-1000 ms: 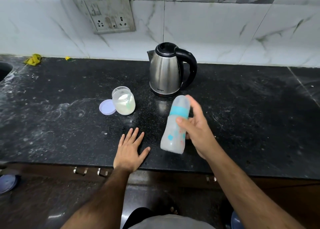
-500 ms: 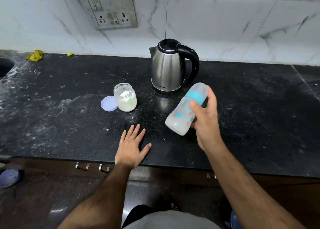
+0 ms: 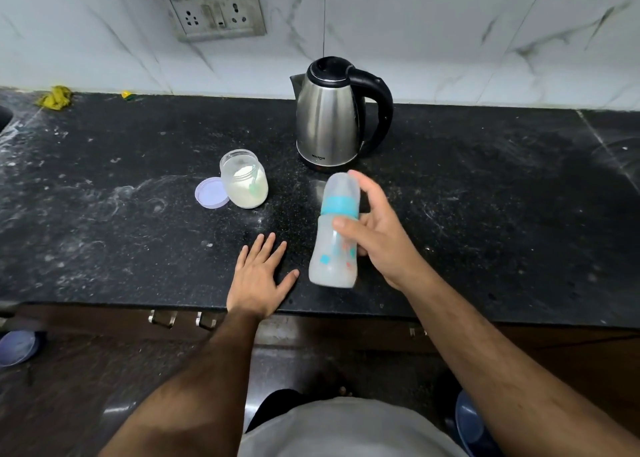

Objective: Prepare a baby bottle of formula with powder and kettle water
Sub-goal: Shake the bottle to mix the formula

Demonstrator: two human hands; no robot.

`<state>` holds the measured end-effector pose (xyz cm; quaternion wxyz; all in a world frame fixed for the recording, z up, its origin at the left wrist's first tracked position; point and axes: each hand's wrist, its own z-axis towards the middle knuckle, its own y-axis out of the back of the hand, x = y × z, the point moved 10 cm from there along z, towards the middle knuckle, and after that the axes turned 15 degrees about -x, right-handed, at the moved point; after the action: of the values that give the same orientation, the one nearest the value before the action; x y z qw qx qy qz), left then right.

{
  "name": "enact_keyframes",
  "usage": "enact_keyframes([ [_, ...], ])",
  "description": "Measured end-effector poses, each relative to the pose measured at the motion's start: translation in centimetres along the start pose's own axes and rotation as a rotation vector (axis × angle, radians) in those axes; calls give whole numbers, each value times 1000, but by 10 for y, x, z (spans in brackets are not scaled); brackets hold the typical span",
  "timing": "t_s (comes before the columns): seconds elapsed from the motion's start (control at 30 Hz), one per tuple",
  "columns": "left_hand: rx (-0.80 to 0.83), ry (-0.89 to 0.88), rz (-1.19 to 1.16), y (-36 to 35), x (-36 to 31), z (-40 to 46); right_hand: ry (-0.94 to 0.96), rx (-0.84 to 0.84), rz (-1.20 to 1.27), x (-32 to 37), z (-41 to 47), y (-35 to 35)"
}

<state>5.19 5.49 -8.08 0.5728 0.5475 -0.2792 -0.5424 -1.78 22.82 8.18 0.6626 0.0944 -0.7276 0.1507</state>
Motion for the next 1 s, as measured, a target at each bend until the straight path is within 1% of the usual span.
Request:
enact_keyframes([
  [0.03, -3, 2, -2, 0, 0, 0, 14, -50, 46, 2, 2, 5],
  [0.1, -4, 2, -4, 0, -1, 0, 42, -223, 162, 6, 10, 23],
  [0.13, -5, 3, -6, 0, 0, -1, 49, -272, 186, 6, 11, 28],
  [0.17, -6, 4, -5, 0, 0, -1, 51, -277, 173, 6, 12, 29],
  [0.2, -7, 2, -4, 0, 0, -1, 49, -239, 133, 4, 11, 26],
  [0.27, -5, 0, 1, 0, 1, -1, 32, -75, 40, 0, 4, 10],
  [0.3, -4, -1, 2, 0, 1, -1, 33, -26, 23, -1, 1, 6],
  [0.33, -3, -2, 3, -1, 1, -1, 45, -33, 38, 1, 0, 7],
  [0.43, -3, 2, -2, -2, 0, -1, 71, -230, 162, 5, 6, 29],
  [0.47, -5, 2, -1, -2, 1, 0, 73, -263, 173, 5, 7, 32],
  [0.5, -5, 2, 3, -2, 1, 0, 75, -259, 157, 3, 6, 33],
  [0.6, -2, 4, 8, -2, 1, 0, 72, -103, 69, 0, -1, 18],
  [0.63, -4, 4, 7, -2, 1, 0, 82, -94, 72, 3, -2, 18],
  [0.77, -4, 3, 1, -3, 0, 0, 88, -304, 181, 11, 7, 43],
  [0.8, -6, 4, -2, -2, 0, -1, 90, -306, 162, 11, 8, 45],
  [0.83, -4, 6, -4, -2, 1, -1, 90, -266, 115, 10, 8, 41],
  [0.9, 1, 7, 0, -3, 1, 0, 86, -121, 31, 9, 4, 29],
  [0.93, 2, 7, 2, -2, 1, 0, 93, -86, 30, 10, 3, 27],
  [0.97, 3, 7, 2, -2, 1, 0, 101, -109, 52, 11, 4, 31],
  [1.0, 5, 7, 1, -2, 1, 0, 107, -177, 92, 13, 7, 39],
])
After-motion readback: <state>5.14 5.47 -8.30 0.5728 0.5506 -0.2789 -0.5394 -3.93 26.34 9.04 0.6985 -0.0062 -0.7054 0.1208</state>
